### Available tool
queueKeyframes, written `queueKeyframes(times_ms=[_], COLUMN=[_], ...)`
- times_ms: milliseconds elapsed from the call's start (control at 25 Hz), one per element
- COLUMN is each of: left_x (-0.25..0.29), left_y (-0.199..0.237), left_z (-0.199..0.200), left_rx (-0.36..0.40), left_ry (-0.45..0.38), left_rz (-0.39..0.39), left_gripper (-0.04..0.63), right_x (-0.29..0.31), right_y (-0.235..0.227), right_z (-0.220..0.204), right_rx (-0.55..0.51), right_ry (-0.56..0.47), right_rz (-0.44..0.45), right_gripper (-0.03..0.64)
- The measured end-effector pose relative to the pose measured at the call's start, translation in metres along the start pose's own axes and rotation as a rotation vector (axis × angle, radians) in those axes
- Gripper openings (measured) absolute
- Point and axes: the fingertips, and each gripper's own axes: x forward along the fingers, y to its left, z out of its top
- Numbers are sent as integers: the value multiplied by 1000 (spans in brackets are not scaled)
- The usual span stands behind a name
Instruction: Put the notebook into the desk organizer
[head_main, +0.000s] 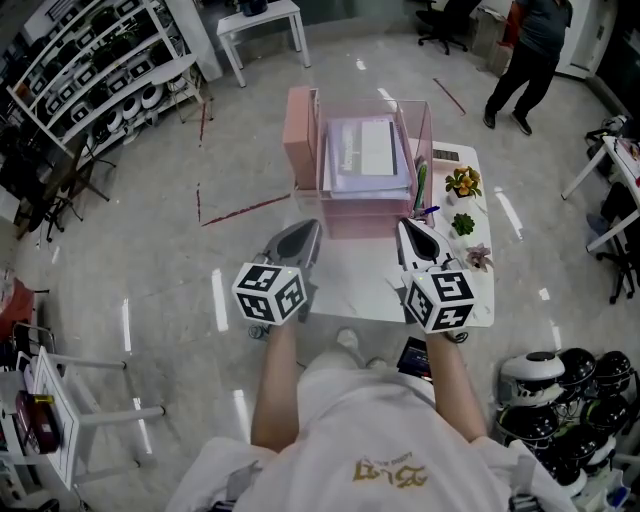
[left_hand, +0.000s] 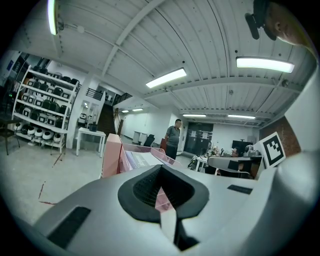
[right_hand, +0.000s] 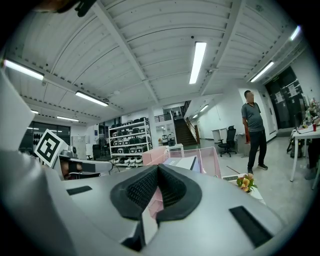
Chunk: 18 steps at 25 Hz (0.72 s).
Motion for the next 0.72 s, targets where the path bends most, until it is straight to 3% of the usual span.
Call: queueKeyframes(times_ms=[720], left_x=[-3], left_y=[3], left_z=[0], left_rx=[-9], left_ry=[-5], left_rz=[12], left_gripper=[16], right_x=[-1], right_y=[3], right_z=[-2], right_rx=[14], right_ry=[14], right_rz=[24], right_gripper=[11])
